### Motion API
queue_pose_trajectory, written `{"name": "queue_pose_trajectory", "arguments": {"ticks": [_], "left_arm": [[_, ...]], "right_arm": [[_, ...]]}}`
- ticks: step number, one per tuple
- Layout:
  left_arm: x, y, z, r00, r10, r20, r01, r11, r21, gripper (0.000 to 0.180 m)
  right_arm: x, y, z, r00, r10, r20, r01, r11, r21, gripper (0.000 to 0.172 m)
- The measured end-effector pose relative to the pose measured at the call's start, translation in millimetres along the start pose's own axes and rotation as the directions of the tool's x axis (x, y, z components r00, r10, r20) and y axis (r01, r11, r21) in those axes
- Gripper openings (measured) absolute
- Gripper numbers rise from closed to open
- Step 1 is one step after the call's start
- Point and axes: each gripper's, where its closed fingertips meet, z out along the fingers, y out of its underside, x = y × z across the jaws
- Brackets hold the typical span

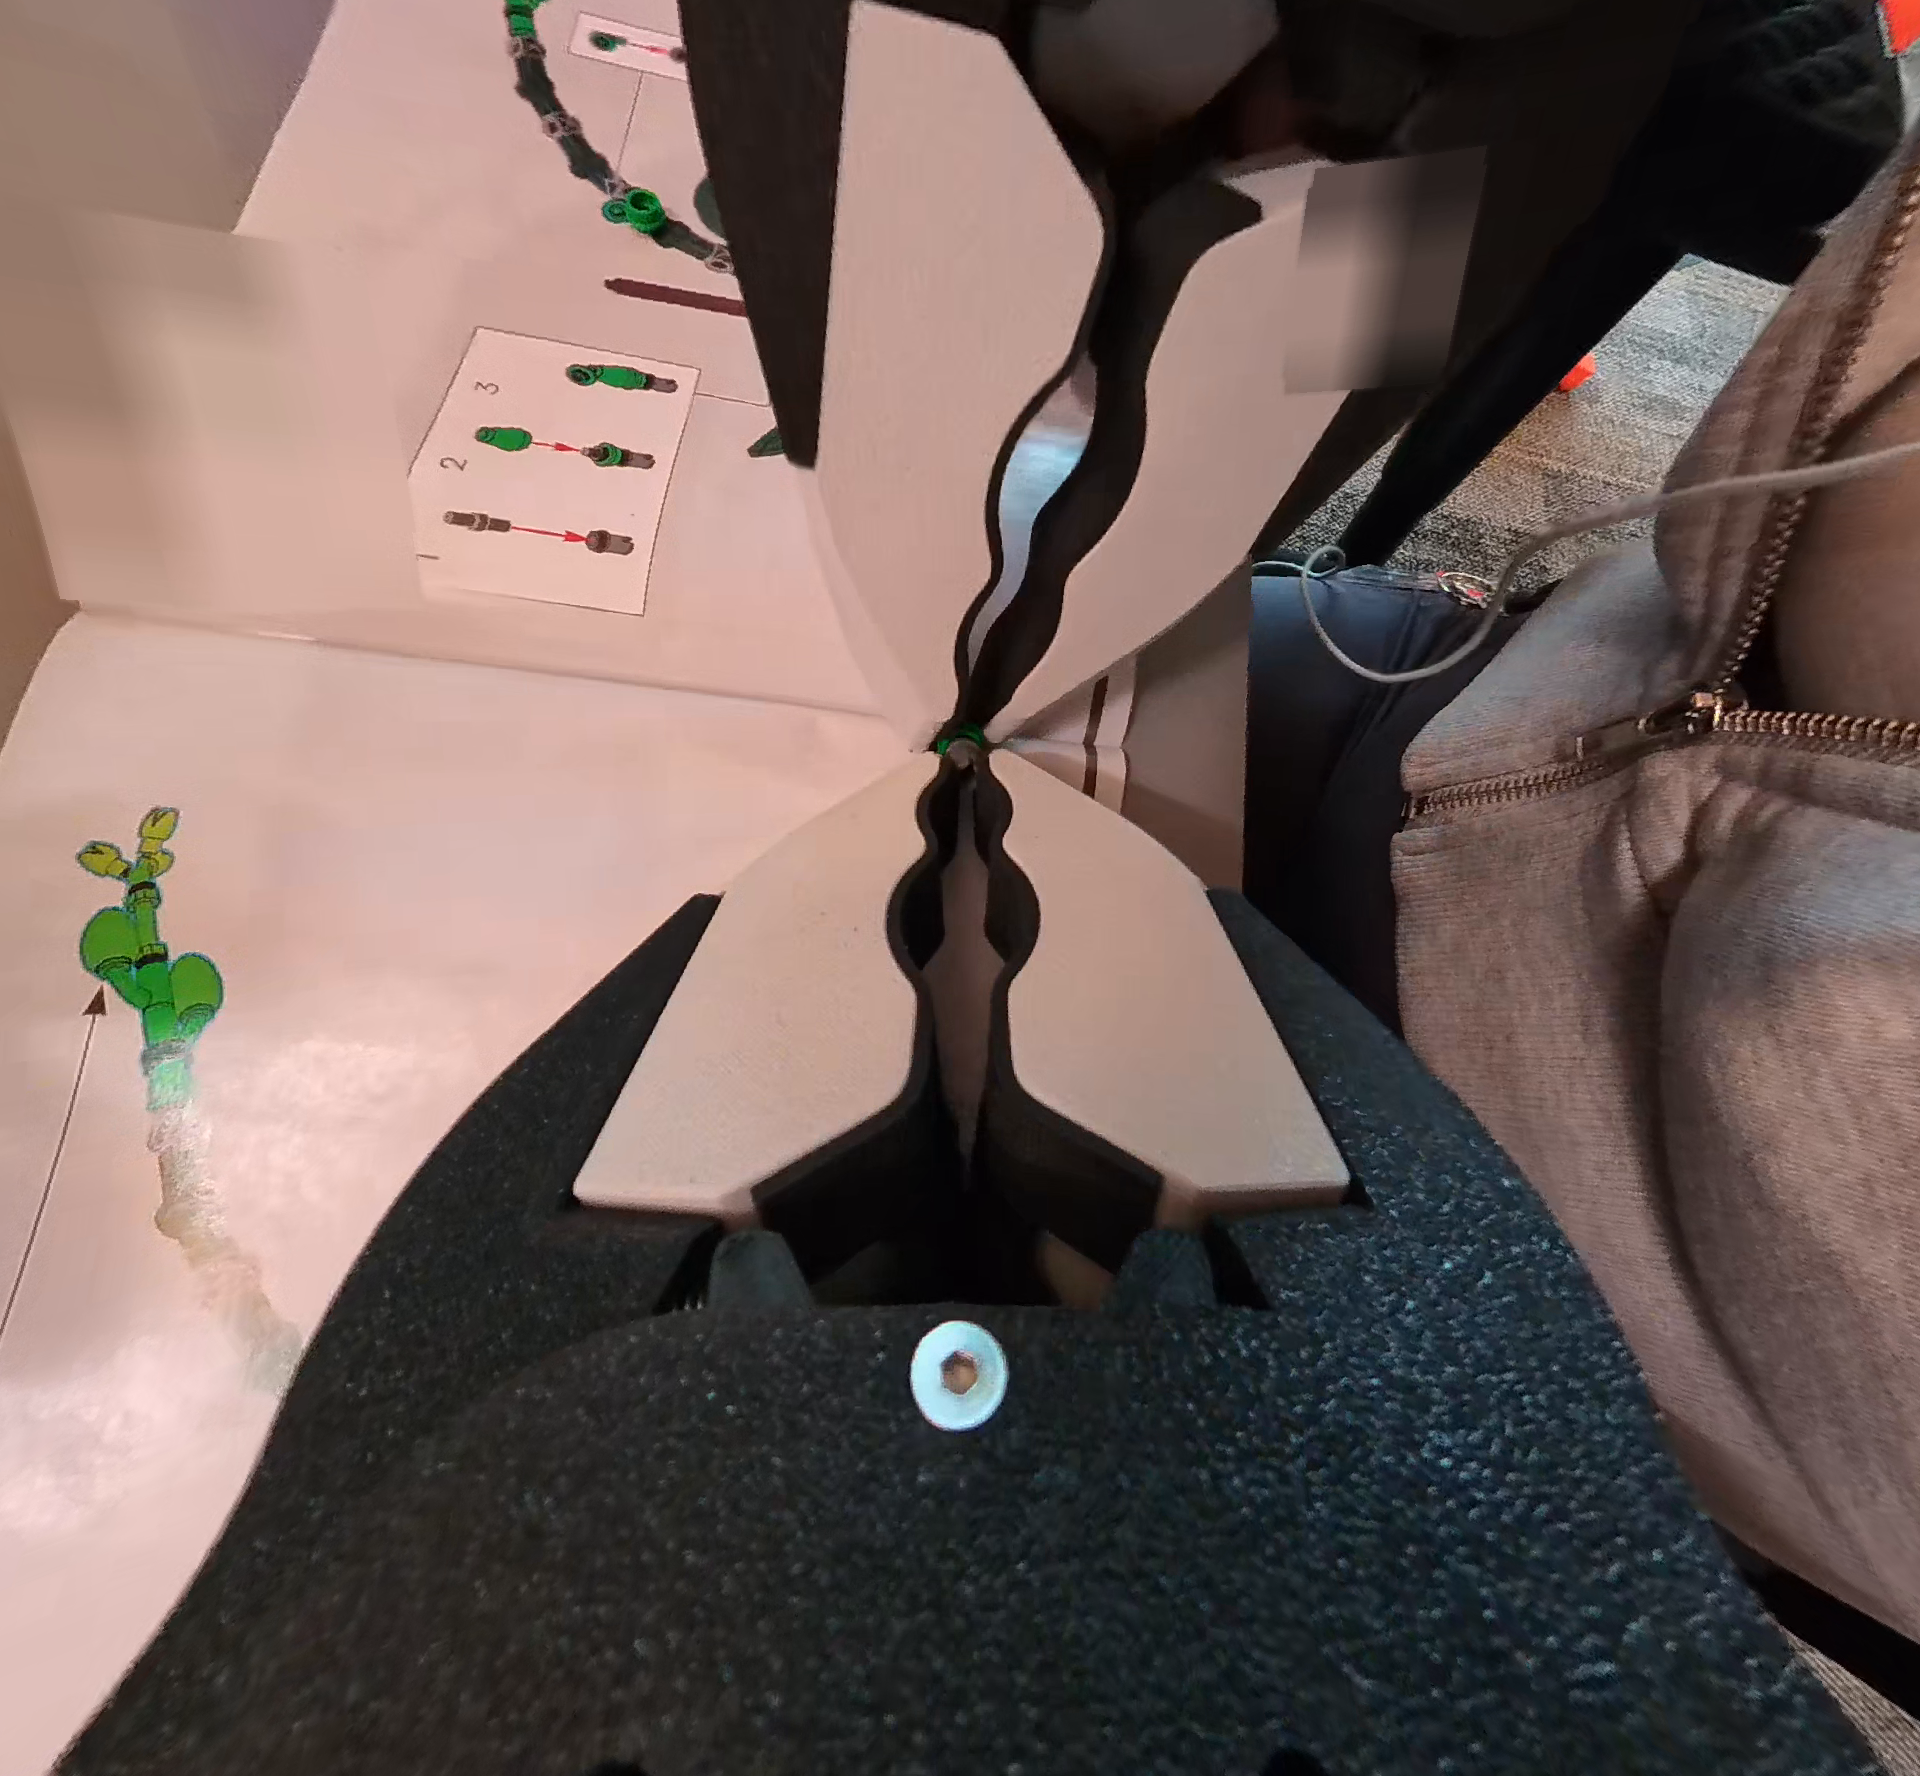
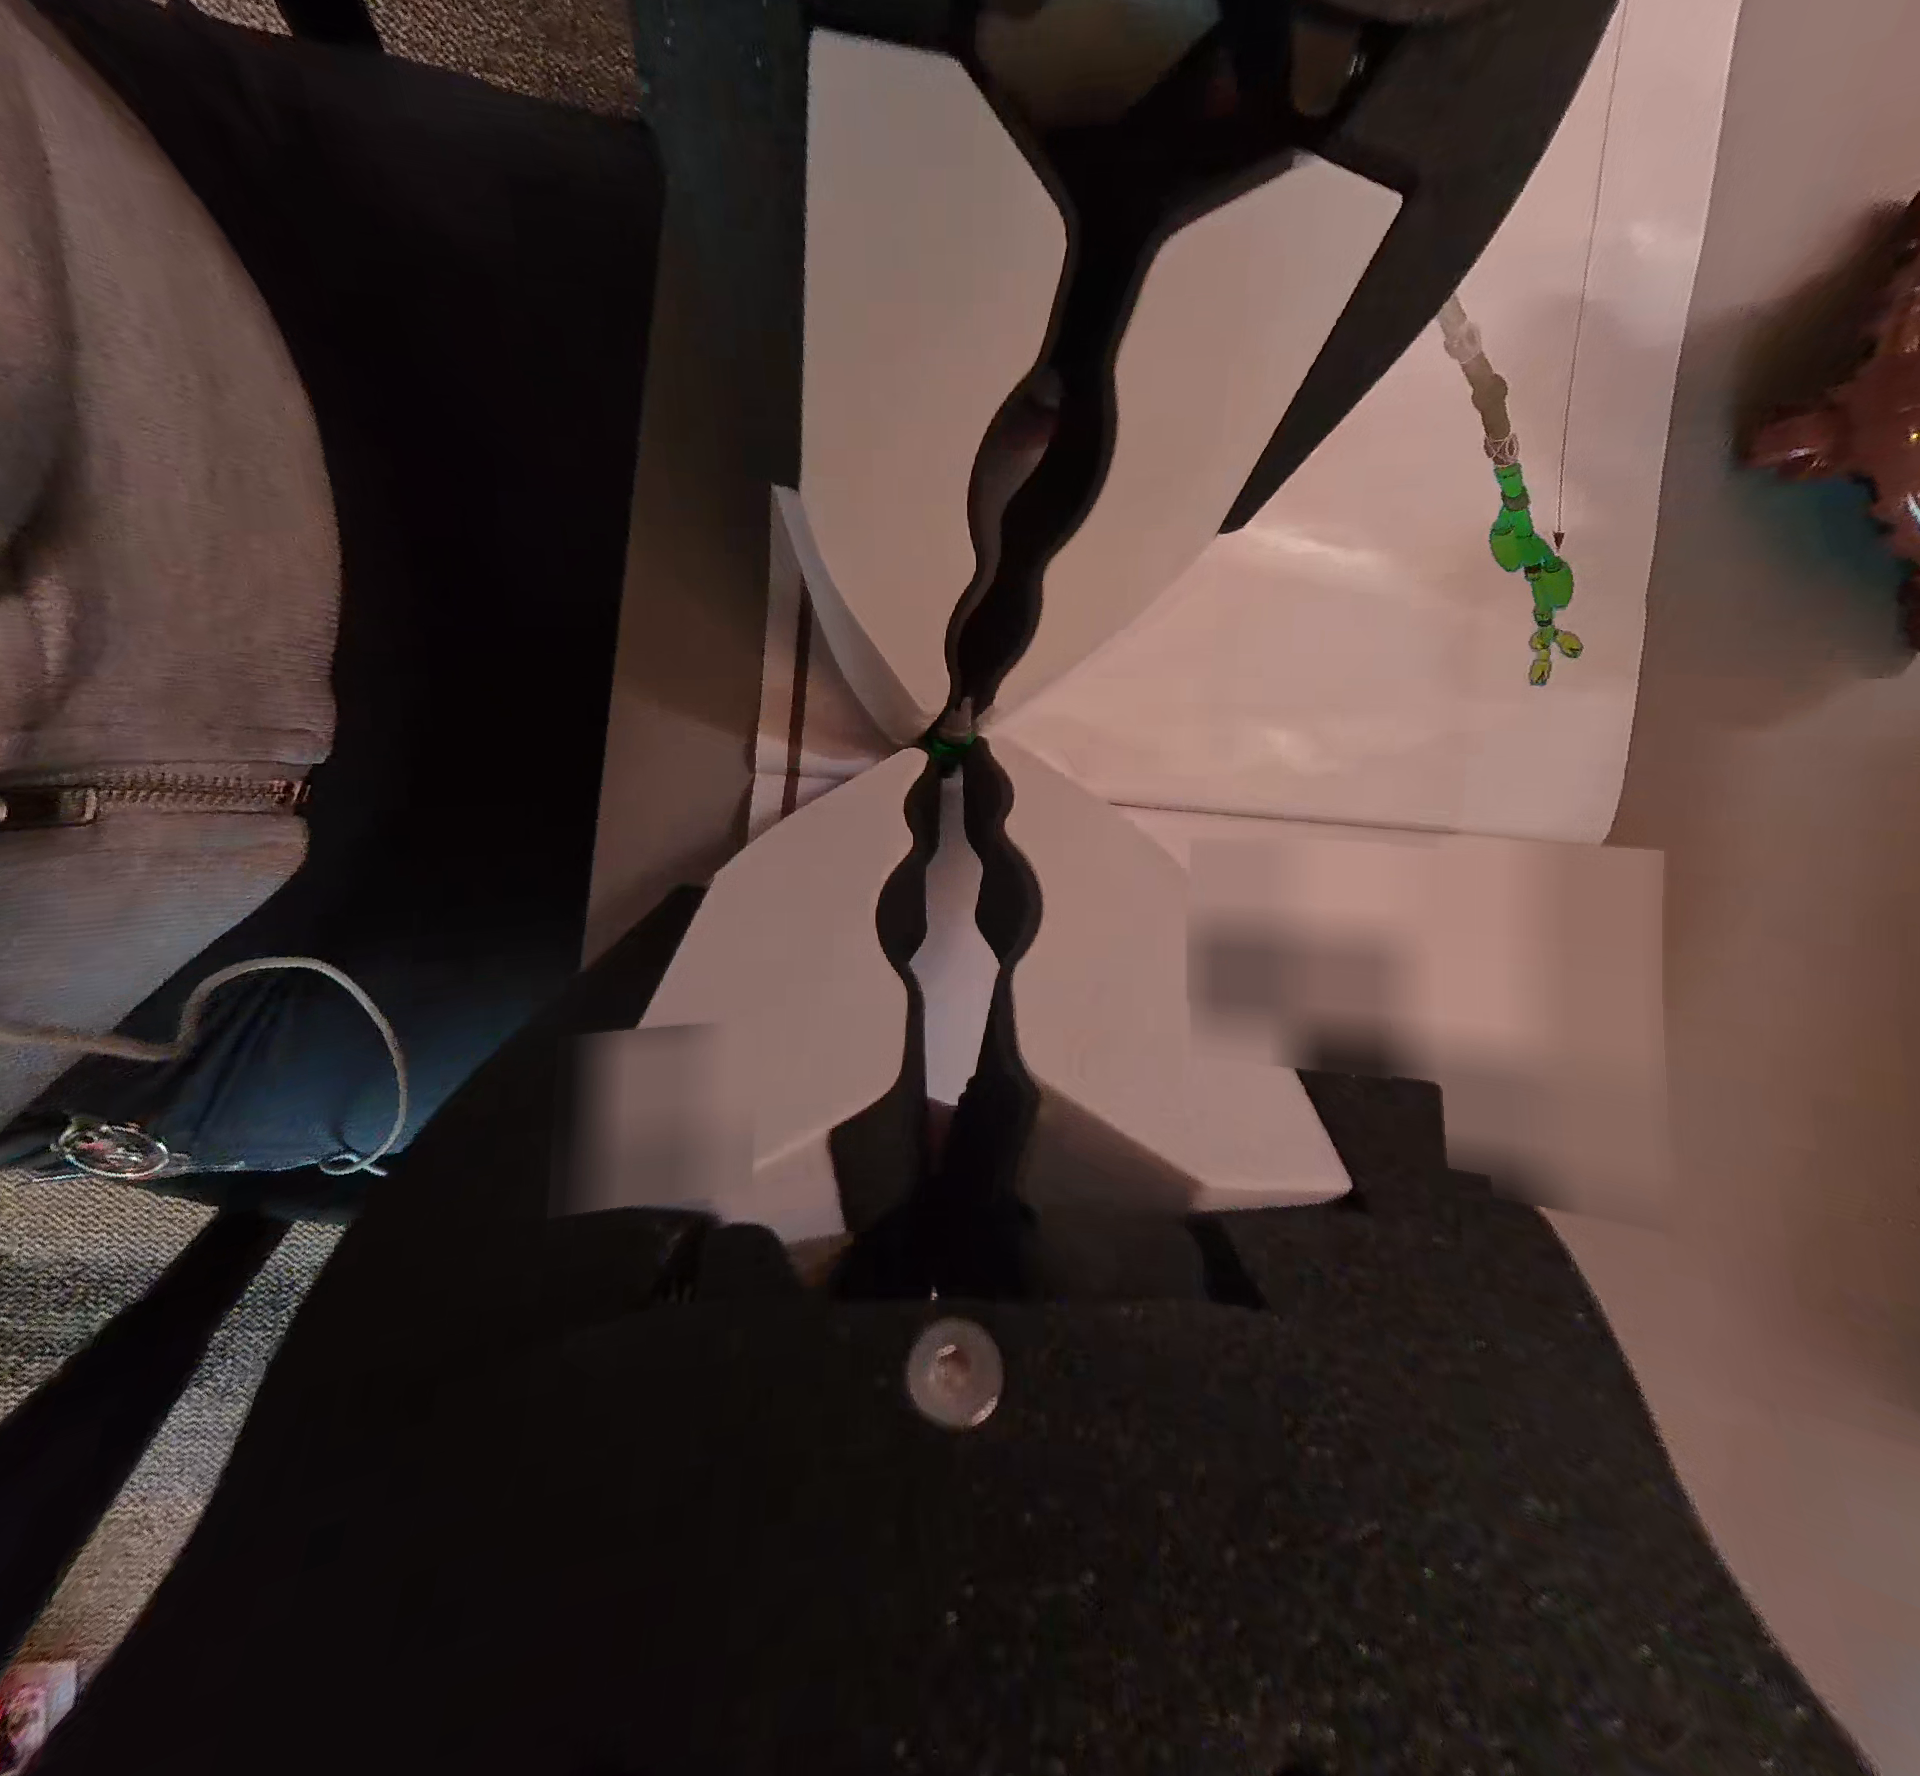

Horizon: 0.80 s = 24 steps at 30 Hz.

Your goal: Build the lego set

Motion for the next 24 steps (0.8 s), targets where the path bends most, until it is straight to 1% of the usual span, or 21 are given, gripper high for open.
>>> {"name": "queue_pose_trajectory", "arguments": {"ticks": [4, 7, 11, 17, 24], "left_arm": [[0.0, 0.1, 0.2, 1.000, -0.001, 0.005, 0.001, 1.000, -0.003, 0.002], [1.0, 1.5, -0.9, 1.000, -0.001, 0.009, 0.001, 1.000, -0.008, 0.002], [1.1, 1.9, -1.0, 1.000, 0.003, 0.016, -0.003, 1.000, -0.014, 0.002], [0.4, 1.4, -0.5, 1.000, -0.005, 0.019, 0.005, 1.000, -0.019, 0.001], [1.0, 1.3, 0.1, 1.000, 0.002, 0.025, -0.002, 1.000, -0.017, 0.002]], "right_arm": [[-1.0, -0.7, -1.3, 0.998, 0.063, 0.022, -0.064, 0.997, 0.041, 0.003], [-1.1, -1.2, -2.4, 0.997, 0.079, 0.016, -0.080, 0.996, 0.045, 0.003], [-1.0, -1.5, -2.9, 0.996, 0.088, 0.010, -0.088, 0.995, 0.049, 0.003], [-1.5, -2.1, -1.0, 0.999, 0.051, 0.001, -0.051, 0.998, 0.028, 0.003], [-1.6, -2.7, -2.2, 0.996, 0.085, 0.007, -0.085, 0.996, 0.036, 0.003]]}}
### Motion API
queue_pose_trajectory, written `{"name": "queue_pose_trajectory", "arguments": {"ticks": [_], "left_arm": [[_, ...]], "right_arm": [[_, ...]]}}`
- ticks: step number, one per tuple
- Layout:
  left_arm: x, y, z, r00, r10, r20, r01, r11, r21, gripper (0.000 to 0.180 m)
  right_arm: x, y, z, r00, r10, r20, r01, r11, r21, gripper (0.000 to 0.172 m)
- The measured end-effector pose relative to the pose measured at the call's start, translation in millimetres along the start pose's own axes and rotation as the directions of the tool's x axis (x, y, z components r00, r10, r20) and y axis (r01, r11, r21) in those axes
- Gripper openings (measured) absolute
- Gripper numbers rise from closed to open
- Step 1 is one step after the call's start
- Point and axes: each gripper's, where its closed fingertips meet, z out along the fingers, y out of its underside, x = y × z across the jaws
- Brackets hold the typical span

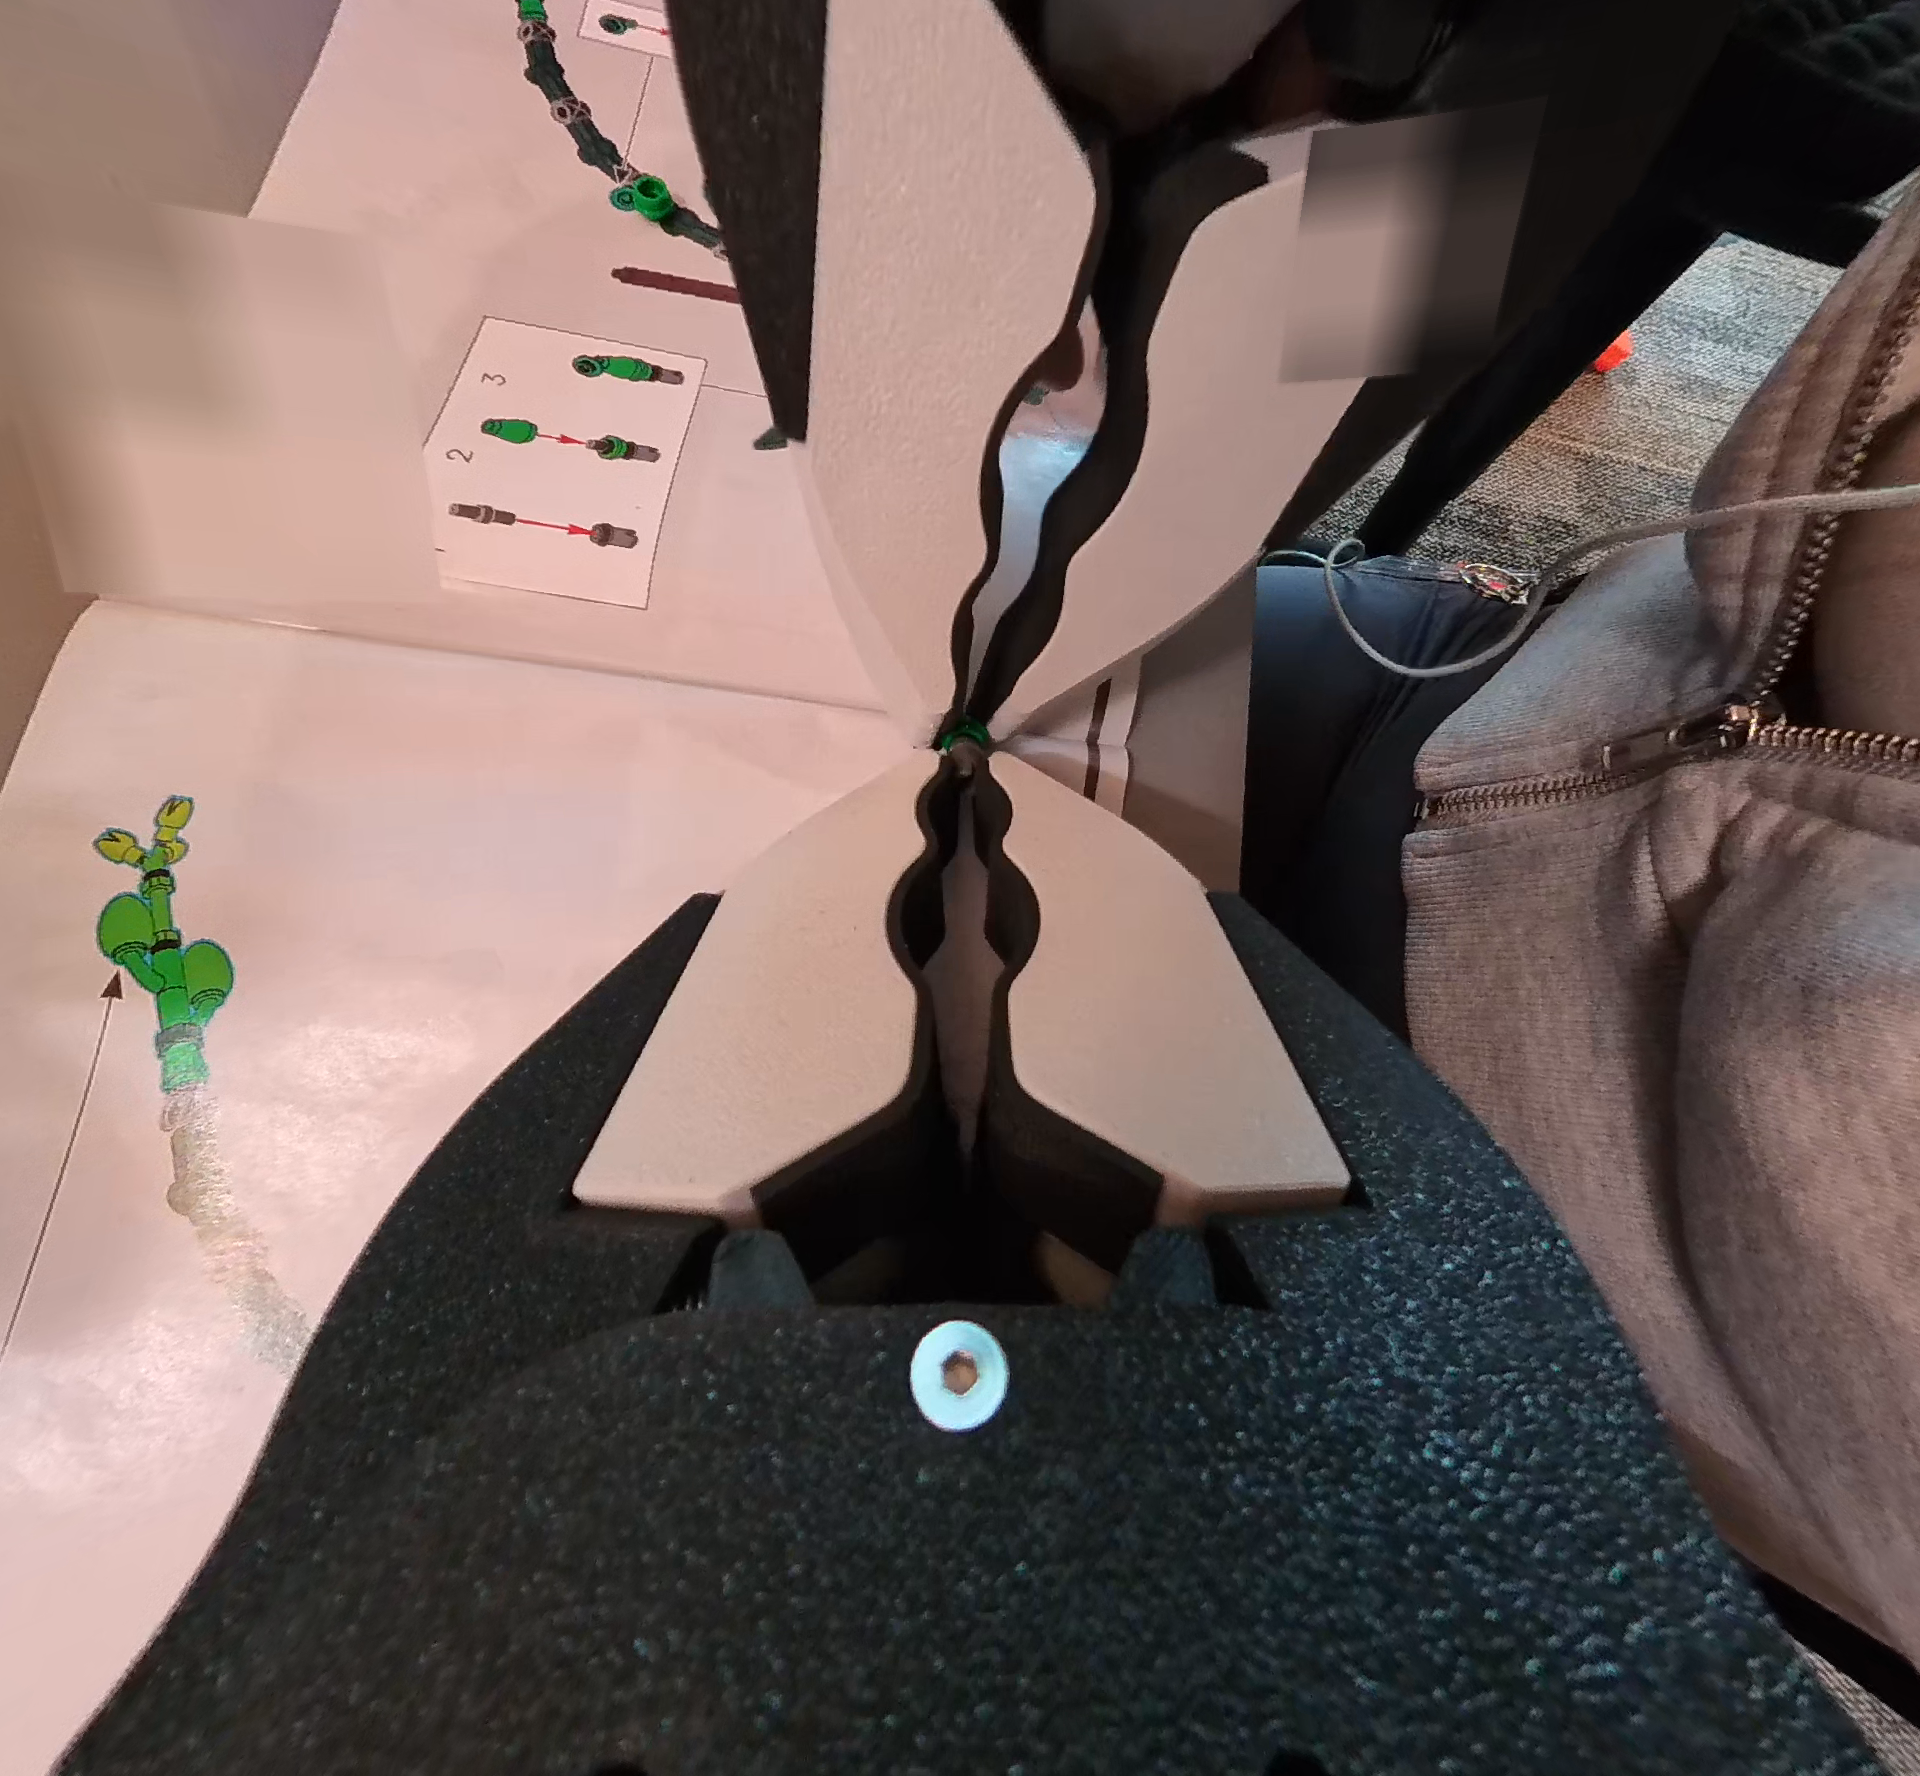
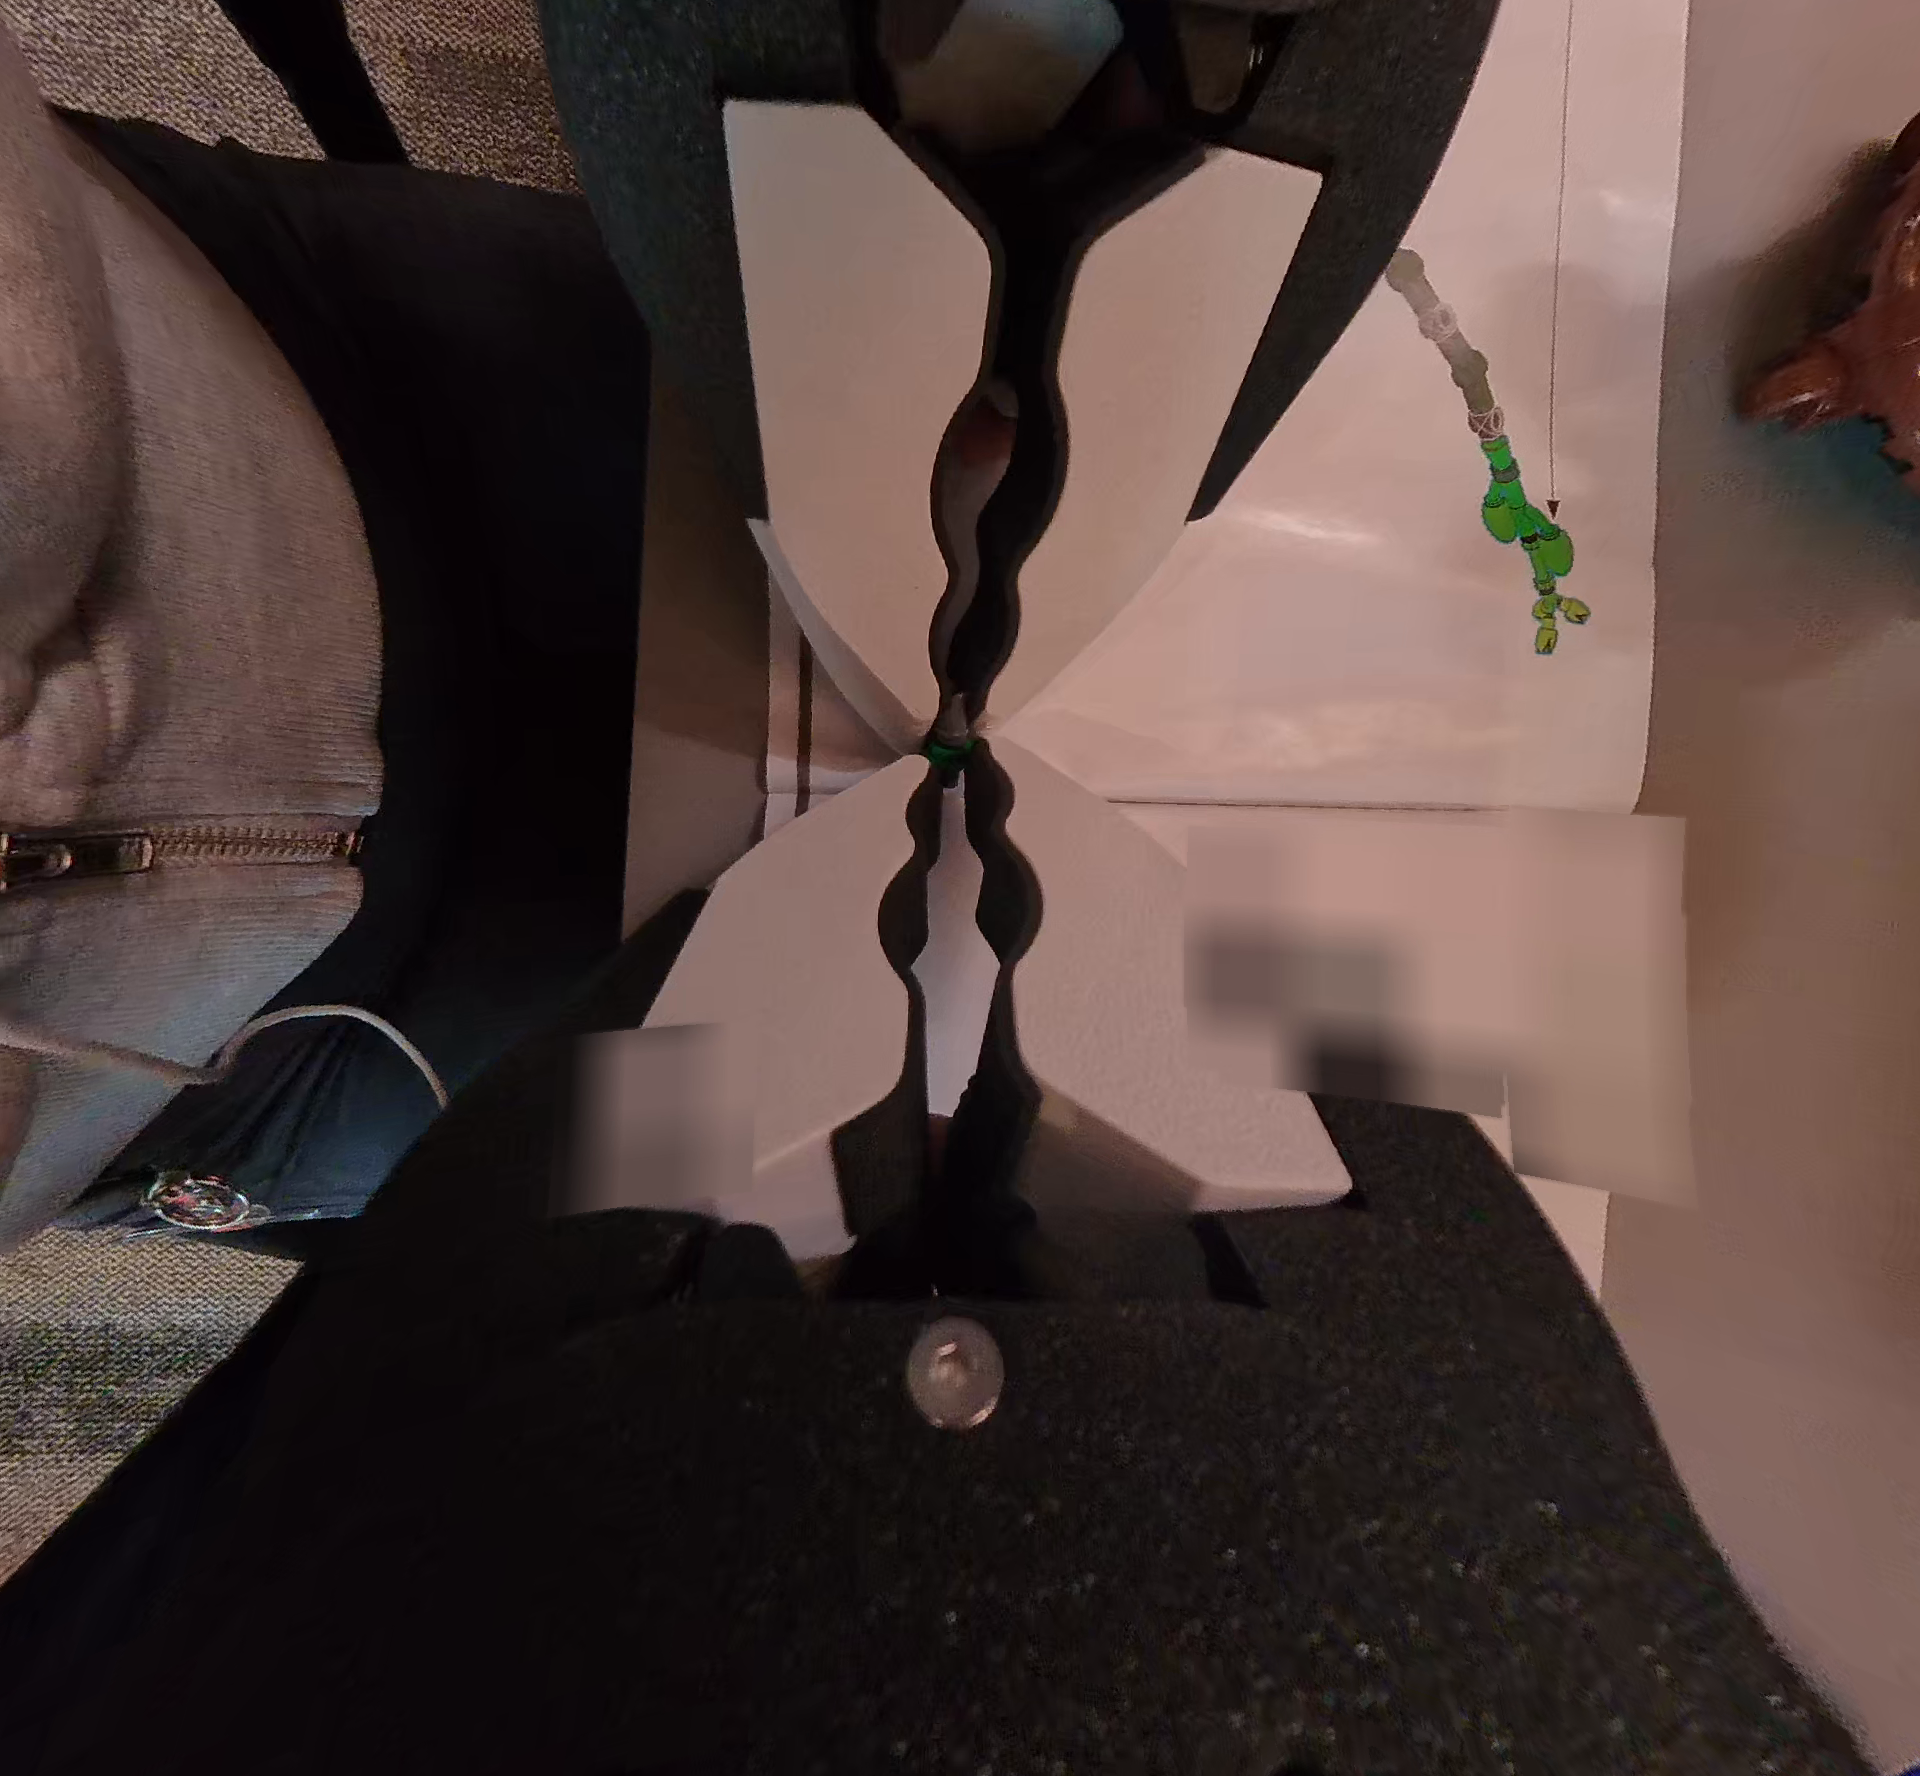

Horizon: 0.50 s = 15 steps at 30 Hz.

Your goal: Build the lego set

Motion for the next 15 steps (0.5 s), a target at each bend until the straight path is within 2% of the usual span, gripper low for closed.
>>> {"name": "queue_pose_trajectory", "arguments": {"ticks": [6, 10, 15], "left_arm": [[0, 0, -1, 1.000, -0.002, -0.009, 0.003, 1.000, 0.015, 0.002], [-2, -15, -10, 0.998, -0.057, -0.035, 0.061, 0.989, 0.132, 0.005], [-7, -18, -11, 0.998, -0.061, 0.008, 0.060, 0.989, 0.139, 0.016]], "right_arm": [[1, 1, -1, 0.999, 0.032, 0.003, -0.032, 0.999, 0.017, 0.003], [11, -3, -13, 0.997, 0.074, -0.017, -0.072, 0.994, 0.083, 0.002], [19, 3, -17, 0.993, -0.022, -0.114, 0.026, 0.999, 0.029, 0.002]]}}
